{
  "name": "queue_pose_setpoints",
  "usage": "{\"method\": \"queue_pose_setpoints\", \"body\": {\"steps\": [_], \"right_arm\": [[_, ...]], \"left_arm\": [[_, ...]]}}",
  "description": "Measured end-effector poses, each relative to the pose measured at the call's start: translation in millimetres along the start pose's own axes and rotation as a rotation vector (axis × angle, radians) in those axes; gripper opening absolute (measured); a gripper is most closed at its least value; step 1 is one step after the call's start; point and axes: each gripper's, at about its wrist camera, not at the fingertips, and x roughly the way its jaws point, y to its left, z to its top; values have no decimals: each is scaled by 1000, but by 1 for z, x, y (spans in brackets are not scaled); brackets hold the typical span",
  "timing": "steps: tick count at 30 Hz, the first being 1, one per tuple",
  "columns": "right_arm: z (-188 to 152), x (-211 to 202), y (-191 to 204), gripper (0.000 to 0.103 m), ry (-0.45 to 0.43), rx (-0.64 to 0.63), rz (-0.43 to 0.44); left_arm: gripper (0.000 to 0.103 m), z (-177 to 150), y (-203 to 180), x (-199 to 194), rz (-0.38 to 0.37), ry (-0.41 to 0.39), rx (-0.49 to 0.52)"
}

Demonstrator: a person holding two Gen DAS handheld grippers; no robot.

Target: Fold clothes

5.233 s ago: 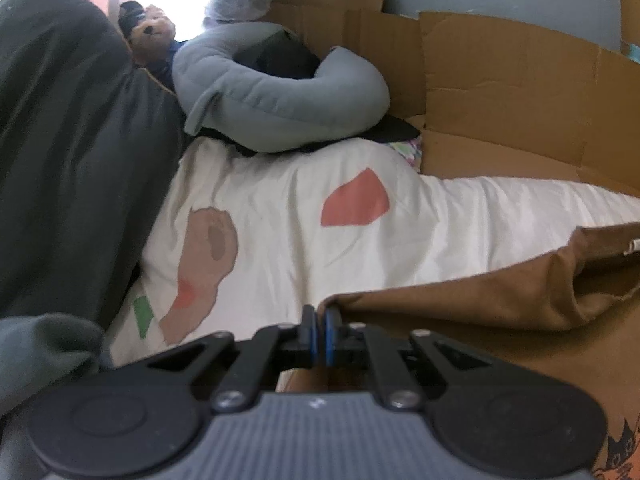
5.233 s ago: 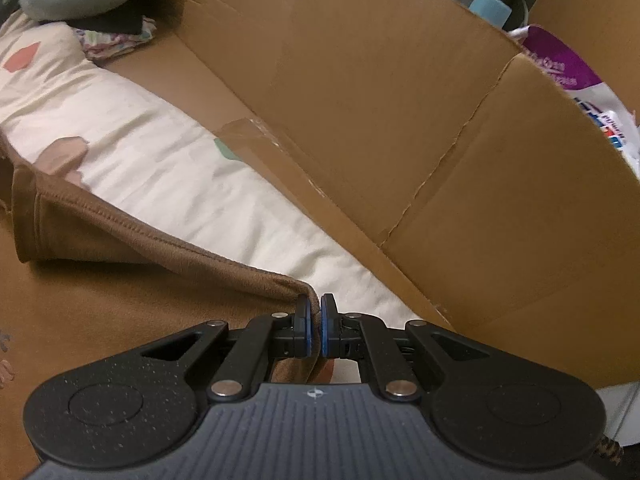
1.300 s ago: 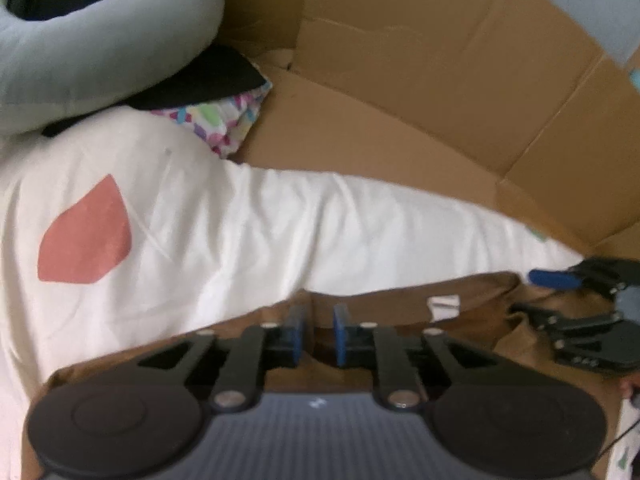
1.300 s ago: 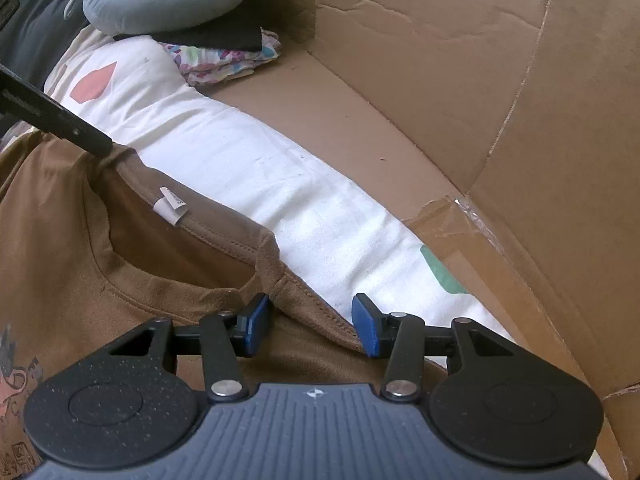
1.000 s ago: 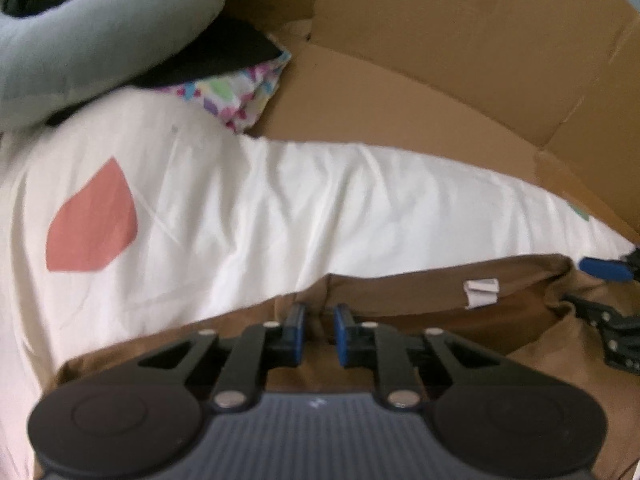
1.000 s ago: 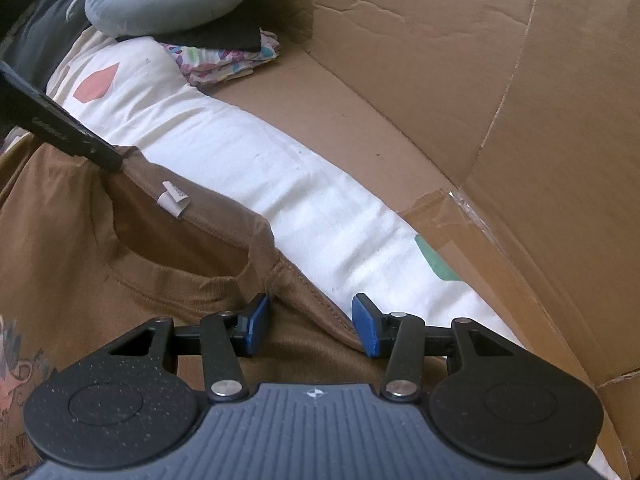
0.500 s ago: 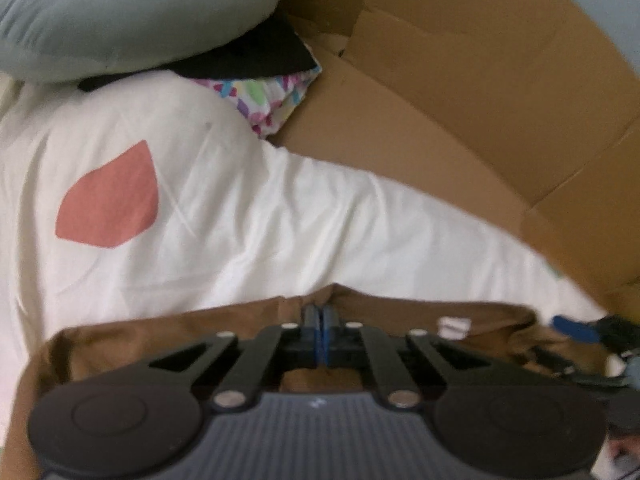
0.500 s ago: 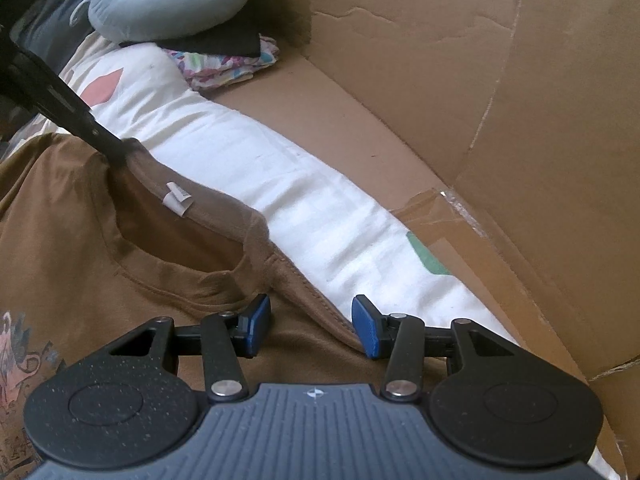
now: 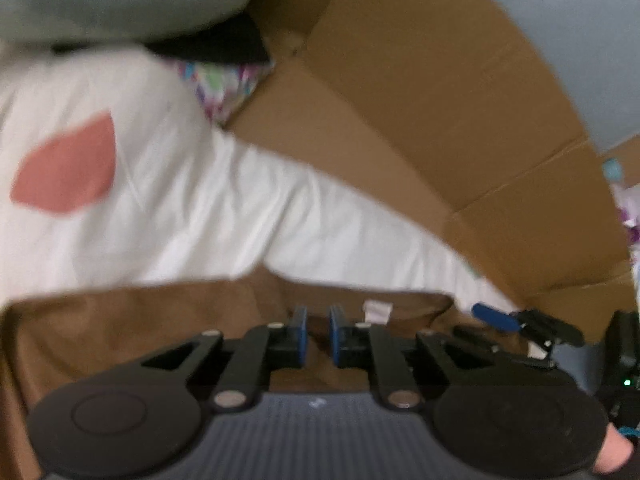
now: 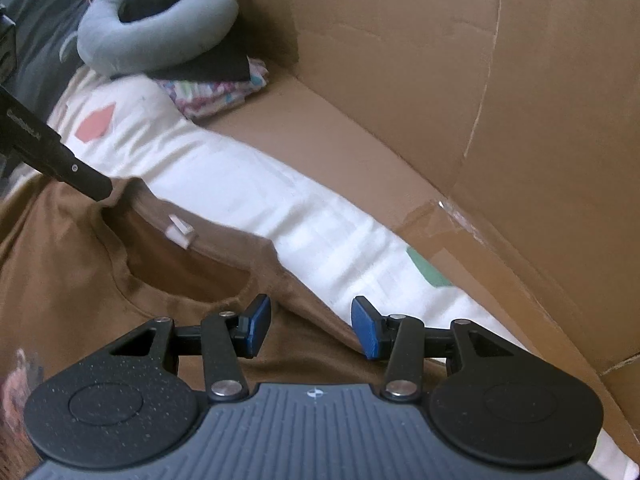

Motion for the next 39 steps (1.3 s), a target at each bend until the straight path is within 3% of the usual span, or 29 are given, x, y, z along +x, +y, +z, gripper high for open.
{"method": "queue_pose_setpoints", "body": {"steps": [4, 7, 8, 16, 25, 33, 39], "right_arm": [[6, -2, -3, 51, -22, 14, -11], [8, -1, -7, 49, -23, 34, -30], [8, -1, -8, 45, -19, 36, -40], [4, 11, -6, 45, 34, -3, -69], [6, 21, 2, 42, 61, -83, -79], [3, 24, 2, 42, 60, -92, -75], [0, 24, 5, 42, 67, -109, -91]], "left_arm": [[13, 10, 0, -15, 110, -93, 97], [13, 10, -2, -8, 209, -110, 188], [12, 8, -4, -4, 227, -107, 206], [15, -16, -22, 37, 302, -77, 421], [21, -29, -14, 45, 276, -75, 536], [23, -27, -5, 13, 141, -139, 609], [21, -18, 5, 22, 266, -156, 581]]}}
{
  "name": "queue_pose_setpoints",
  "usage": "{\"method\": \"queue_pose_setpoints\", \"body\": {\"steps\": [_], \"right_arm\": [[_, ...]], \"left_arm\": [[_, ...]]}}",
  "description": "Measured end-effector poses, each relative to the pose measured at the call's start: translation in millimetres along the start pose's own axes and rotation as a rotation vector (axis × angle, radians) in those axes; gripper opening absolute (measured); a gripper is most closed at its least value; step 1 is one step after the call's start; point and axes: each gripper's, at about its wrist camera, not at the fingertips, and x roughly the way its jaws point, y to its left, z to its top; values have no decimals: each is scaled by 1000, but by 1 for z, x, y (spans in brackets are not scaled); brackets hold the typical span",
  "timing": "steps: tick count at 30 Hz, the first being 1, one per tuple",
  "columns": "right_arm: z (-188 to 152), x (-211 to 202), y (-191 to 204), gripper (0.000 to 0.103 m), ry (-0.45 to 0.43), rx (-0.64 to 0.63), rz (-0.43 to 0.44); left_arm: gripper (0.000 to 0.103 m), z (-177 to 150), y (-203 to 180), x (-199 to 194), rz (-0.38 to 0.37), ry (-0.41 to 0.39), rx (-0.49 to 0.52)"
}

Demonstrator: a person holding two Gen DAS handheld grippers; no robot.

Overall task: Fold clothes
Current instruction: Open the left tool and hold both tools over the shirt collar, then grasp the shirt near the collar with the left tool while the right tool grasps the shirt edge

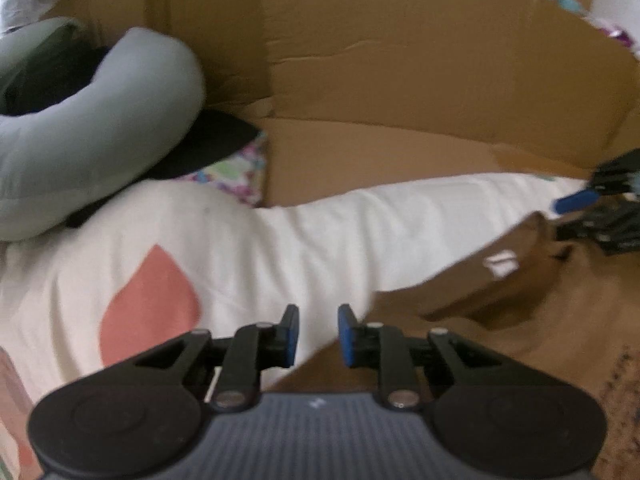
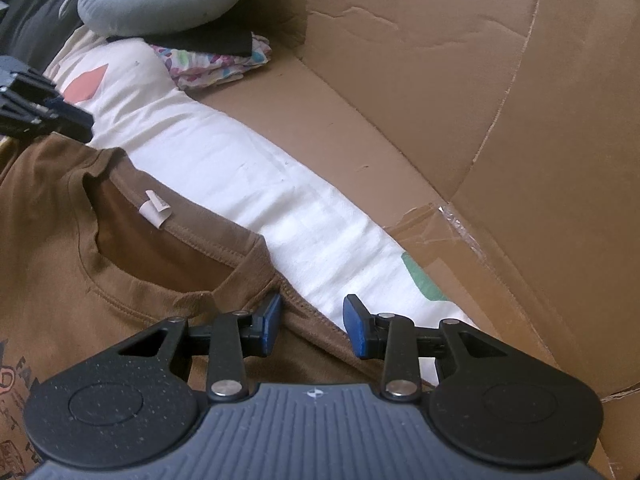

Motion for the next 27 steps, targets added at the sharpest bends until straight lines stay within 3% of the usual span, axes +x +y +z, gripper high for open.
{"method": "queue_pose_setpoints", "body": {"steps": [11, 19, 27], "right_arm": [[-5, -1, 0, 42, -4, 13, -2], [-6, -1, 1, 42, -8, 15, -2], [-5, -3, 10, 41, 23, -91, 26]], "left_arm": [[20, -18, -21, 1, -38, -33, 51], [26, -19, -30, 13, -2, 13, 96], [26, -18, -30, 17, -22, 52, 121]]}}
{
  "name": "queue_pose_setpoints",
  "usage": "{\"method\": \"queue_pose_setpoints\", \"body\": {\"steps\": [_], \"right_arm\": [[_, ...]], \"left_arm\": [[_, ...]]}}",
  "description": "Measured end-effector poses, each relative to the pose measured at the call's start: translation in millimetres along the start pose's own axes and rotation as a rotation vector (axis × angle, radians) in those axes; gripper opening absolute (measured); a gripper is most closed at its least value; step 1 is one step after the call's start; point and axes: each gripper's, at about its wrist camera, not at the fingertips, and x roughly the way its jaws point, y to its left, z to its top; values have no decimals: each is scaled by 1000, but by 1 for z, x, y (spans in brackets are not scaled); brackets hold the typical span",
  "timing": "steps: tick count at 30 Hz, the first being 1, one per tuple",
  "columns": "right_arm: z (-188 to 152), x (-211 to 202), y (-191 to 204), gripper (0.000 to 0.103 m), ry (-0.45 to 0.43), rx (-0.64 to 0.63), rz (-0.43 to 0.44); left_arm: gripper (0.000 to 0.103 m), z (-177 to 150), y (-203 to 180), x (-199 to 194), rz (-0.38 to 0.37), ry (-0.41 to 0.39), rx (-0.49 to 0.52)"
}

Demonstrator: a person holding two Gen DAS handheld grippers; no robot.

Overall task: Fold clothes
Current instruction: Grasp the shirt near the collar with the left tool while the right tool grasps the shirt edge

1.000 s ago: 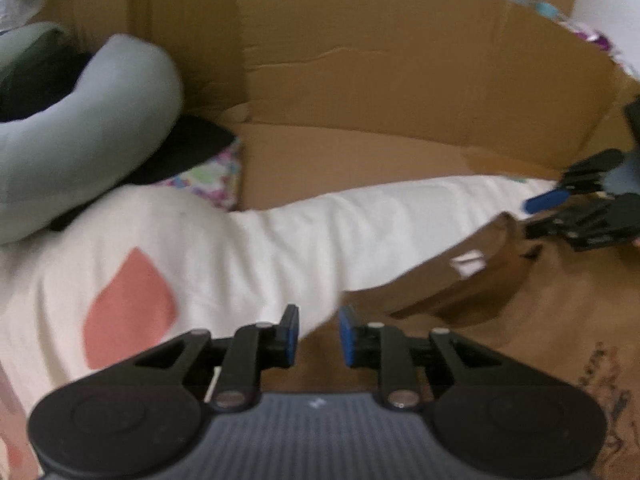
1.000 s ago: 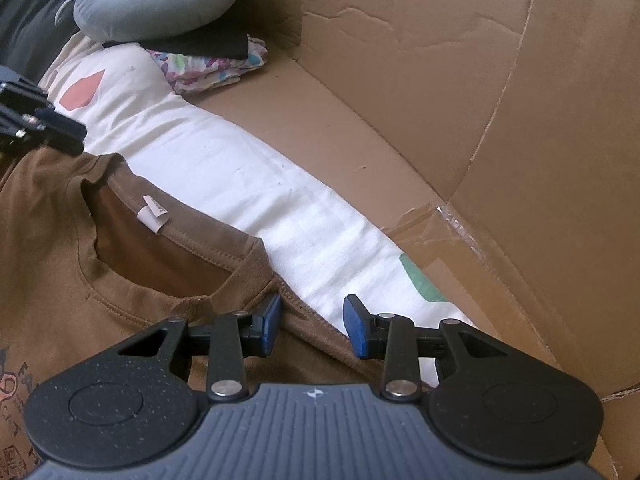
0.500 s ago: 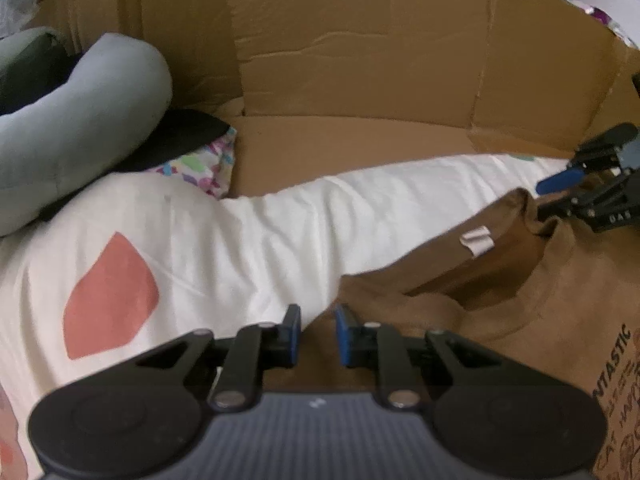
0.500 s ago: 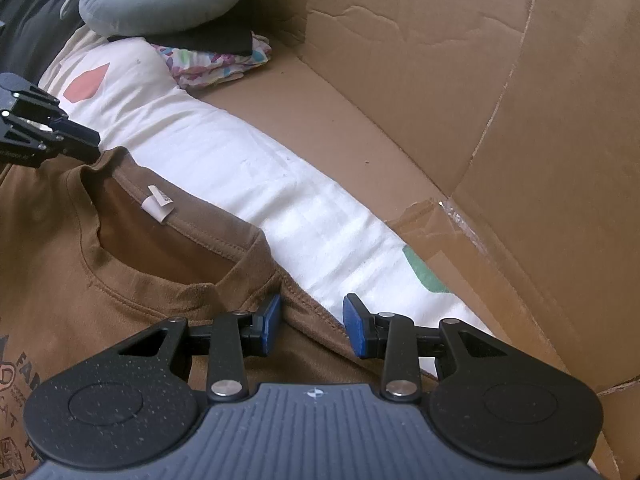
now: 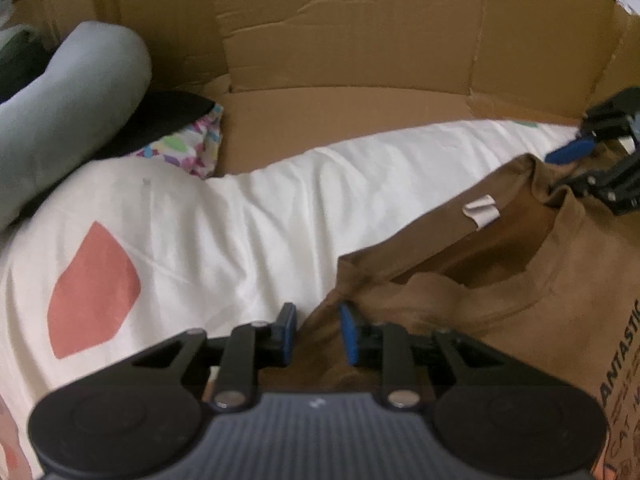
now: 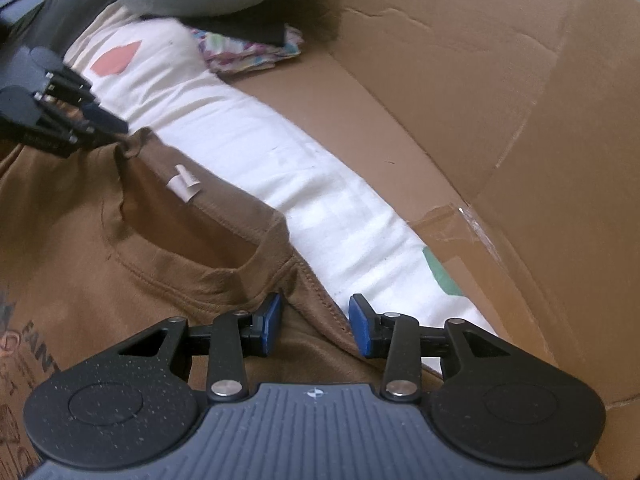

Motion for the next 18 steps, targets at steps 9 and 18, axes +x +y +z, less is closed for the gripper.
{"method": "queue_pose_setpoints", "body": {"steps": [9, 18], "right_arm": [[14, 8, -3, 43, 27, -15, 31], [18, 6, -4, 2, 31, -33, 55]], "left_arm": [[15, 5, -13, 5, 1, 31, 109], [4, 1, -23, 0, 38, -7, 211]]}}
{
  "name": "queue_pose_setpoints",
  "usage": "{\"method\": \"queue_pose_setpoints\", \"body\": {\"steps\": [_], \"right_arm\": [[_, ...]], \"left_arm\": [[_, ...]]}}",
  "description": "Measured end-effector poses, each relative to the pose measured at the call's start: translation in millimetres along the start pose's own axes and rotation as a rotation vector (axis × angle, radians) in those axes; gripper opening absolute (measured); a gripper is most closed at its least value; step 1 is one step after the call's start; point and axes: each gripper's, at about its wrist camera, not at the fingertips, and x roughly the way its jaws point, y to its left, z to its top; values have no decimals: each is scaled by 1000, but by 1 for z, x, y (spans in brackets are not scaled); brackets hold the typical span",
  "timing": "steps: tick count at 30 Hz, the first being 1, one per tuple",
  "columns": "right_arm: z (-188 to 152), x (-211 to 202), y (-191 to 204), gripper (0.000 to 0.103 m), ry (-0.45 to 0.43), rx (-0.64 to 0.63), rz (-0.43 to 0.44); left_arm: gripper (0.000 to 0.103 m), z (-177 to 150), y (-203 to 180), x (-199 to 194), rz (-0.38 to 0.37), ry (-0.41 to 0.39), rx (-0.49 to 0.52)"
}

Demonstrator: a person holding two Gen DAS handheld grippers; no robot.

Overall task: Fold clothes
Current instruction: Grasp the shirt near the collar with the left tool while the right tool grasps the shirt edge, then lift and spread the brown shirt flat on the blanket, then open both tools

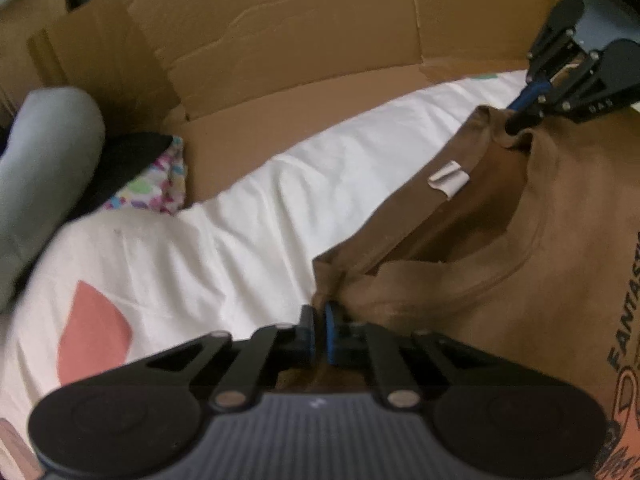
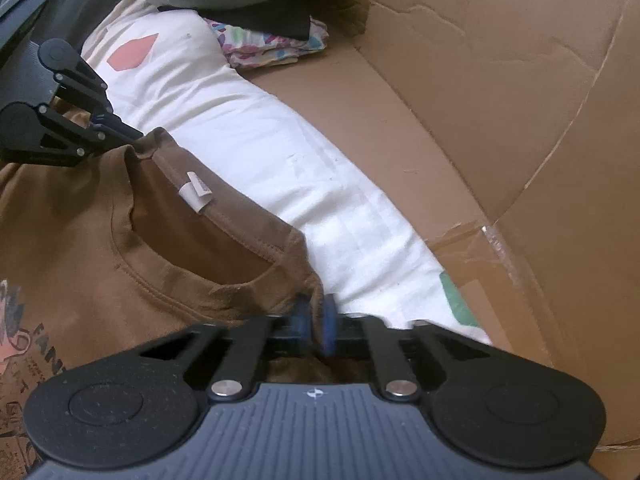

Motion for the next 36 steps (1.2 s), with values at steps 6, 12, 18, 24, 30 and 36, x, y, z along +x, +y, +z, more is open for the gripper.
{"method": "queue_pose_setpoints", "body": {"steps": [6, 12, 18, 24, 30, 36], "right_arm": [[7, -13, -5, 1, -58, 26, -64], [14, -7, -4, 1, -72, 49, -137], [13, 13, -2, 6, 6, 93, -166], [11, -27, -17, 43, -52, 167, -93], [-8, -91, -45, 43, -97, 231, -68], [-41, -149, -65, 43, -85, 277, -121]], "left_arm": [[3, 4, 10, -8, 59, -57, -18], [3, 13, 15, -7, 109, -77, -19], [6, 14, 5, 17, 119, 1, -38], [28, 21, 17, 2, 122, 15, -122], [35, 49, 31, -26, 142, 31, -227], [40, 91, 25, -66, 121, 0, -273]]}}
